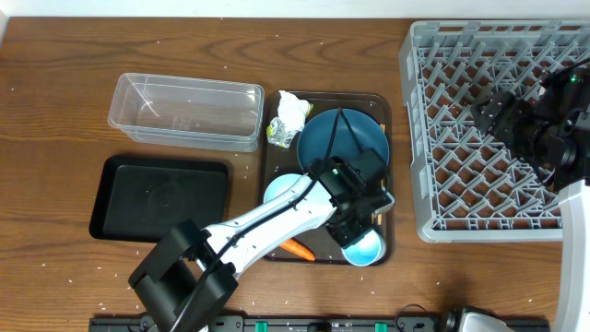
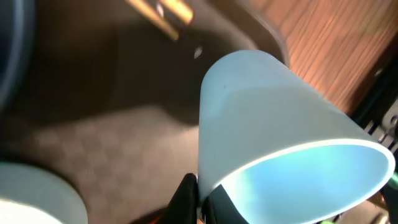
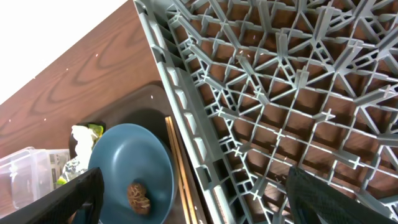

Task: Sort waste into correct bins and load items into the dishwasher rack
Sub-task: 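Lower the left gripper onto the light-blue cup and grasp it, then lift the light-blue cup with the left gripper toward the right gripper, then grasp the light-blue cup with the right gripper, open the left gripper, then carry the light-blue cup into the grey rack and release it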

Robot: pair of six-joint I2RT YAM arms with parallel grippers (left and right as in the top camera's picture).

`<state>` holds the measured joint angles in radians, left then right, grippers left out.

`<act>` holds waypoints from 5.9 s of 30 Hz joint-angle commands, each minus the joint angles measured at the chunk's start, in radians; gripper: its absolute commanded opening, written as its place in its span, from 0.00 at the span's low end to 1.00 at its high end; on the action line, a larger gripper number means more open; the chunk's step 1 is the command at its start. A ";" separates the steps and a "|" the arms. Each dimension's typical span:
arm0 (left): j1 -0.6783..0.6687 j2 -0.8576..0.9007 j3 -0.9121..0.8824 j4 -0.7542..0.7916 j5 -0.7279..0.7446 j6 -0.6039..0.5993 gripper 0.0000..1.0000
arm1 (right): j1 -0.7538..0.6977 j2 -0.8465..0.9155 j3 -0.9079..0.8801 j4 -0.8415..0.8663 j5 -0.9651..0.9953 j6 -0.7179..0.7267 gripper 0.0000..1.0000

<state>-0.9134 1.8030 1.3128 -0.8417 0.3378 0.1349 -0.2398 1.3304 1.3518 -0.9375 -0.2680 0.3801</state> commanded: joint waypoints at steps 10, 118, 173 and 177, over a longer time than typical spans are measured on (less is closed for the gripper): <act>0.019 -0.010 0.061 -0.029 0.020 -0.005 0.06 | 0.007 -0.003 0.002 -0.001 0.010 -0.004 0.87; 0.789 -0.251 0.236 0.193 1.234 -0.275 0.06 | 0.536 0.062 0.002 0.605 -1.061 -0.724 0.74; 0.969 -0.251 0.236 0.380 1.233 -0.403 0.57 | 0.035 0.016 0.003 0.318 -0.045 -0.105 0.59; 0.969 -0.251 0.236 0.380 1.233 -0.403 0.57 | -0.109 0.016 0.004 0.277 0.079 0.000 0.59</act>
<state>0.0555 1.5631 1.5444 -0.4652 1.5463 -0.2630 -0.2691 1.3716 1.3506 -0.6464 -0.3599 0.2726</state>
